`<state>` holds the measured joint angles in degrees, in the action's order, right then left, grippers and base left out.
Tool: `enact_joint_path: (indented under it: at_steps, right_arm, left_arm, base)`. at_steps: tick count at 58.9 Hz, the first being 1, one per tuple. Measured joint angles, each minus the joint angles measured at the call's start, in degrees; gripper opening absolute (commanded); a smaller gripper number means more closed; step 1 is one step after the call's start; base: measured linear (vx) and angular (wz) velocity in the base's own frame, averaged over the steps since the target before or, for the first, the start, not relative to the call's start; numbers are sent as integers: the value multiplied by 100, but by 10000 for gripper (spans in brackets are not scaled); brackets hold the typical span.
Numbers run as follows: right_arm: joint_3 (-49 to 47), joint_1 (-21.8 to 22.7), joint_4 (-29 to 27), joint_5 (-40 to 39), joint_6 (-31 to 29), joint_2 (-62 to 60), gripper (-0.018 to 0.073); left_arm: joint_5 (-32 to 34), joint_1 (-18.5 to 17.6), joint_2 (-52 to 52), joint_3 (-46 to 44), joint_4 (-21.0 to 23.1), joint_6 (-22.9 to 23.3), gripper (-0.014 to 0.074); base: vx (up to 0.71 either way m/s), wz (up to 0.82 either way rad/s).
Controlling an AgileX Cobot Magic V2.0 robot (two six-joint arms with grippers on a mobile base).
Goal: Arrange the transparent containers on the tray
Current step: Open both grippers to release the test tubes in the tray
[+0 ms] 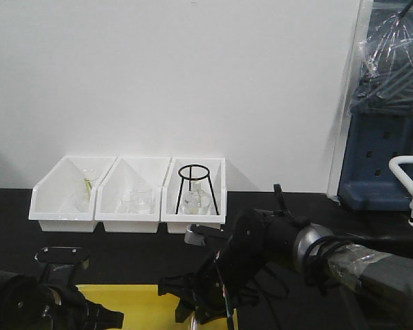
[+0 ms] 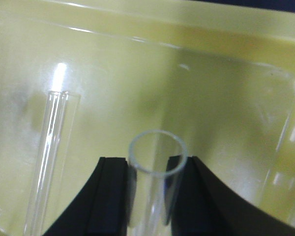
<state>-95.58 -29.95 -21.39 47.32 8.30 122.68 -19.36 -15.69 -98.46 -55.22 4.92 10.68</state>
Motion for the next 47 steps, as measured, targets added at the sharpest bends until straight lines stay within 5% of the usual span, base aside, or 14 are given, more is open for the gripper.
enact_joint_path:
  at_steps: [33, 47]
  right_arm:
    - [0, 0, 303, 10, 0, 213, 516]
    - [0, 0, 600, -294, -24, -326, 515]
  left_arm:
    - [43, 0, 155, 0, -7, -5, 414]
    - [143, 0, 685, 0, -433, -5, 409]
  base:
    - [0, 0]
    - [0, 0]
